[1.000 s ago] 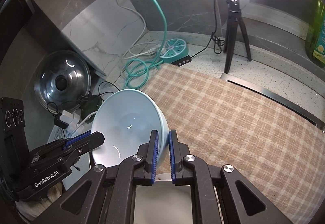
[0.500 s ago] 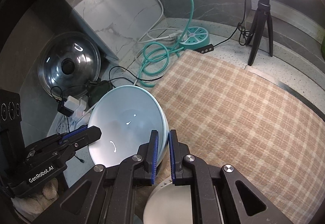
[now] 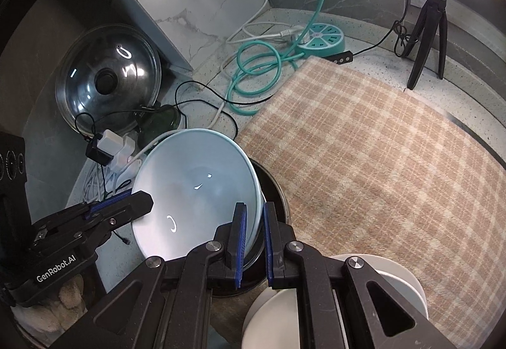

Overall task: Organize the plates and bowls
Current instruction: 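Lift the pale white bowl and carry it toward the stack with both grippers, then lower the pale white bowl into the red bowl inside the steel bowl with both grippers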

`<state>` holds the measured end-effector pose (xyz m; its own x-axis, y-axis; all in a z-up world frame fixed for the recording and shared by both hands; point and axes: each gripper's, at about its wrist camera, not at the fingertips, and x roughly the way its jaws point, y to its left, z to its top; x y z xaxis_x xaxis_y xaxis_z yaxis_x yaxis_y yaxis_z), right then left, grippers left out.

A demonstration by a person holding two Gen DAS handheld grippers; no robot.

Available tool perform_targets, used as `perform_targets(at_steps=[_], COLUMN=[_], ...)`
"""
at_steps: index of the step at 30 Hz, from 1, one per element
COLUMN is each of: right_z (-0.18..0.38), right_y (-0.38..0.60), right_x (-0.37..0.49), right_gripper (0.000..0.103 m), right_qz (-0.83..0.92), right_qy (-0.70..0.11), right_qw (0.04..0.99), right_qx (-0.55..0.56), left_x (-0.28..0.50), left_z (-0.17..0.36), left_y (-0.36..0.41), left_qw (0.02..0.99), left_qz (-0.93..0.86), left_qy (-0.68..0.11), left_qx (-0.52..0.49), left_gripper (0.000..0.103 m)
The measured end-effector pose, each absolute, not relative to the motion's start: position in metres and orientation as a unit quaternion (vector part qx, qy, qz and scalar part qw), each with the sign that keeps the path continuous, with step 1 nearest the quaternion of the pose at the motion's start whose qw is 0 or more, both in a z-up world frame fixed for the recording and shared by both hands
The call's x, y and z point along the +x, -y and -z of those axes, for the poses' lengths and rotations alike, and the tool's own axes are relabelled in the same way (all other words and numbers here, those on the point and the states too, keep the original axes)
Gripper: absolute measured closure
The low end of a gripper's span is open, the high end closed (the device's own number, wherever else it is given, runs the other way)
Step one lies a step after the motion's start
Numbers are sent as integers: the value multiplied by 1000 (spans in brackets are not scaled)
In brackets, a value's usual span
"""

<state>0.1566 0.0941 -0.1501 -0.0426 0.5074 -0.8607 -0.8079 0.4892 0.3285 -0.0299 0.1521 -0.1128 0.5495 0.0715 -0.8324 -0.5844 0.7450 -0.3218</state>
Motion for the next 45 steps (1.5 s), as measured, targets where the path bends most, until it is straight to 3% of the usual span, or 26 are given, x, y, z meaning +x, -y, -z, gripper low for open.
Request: perform_targets(at_steps=[20,45], right_z=[177,166], right_y=[-103,-103], right_x=[147,147], right_gripper=[93,91], right_qz=[-472,-477], right_qy=[-549,-531], right_qw=[670,679], right_qx=[-166,-171], left_x=[-31,-31], left_z=[138,128], left_y=[-157,-152], left_qw=[814,827], left_qz=[-198,-210], left_qy=[-455,-449], left_qx=[-304,-264], left_gripper=[91,91])
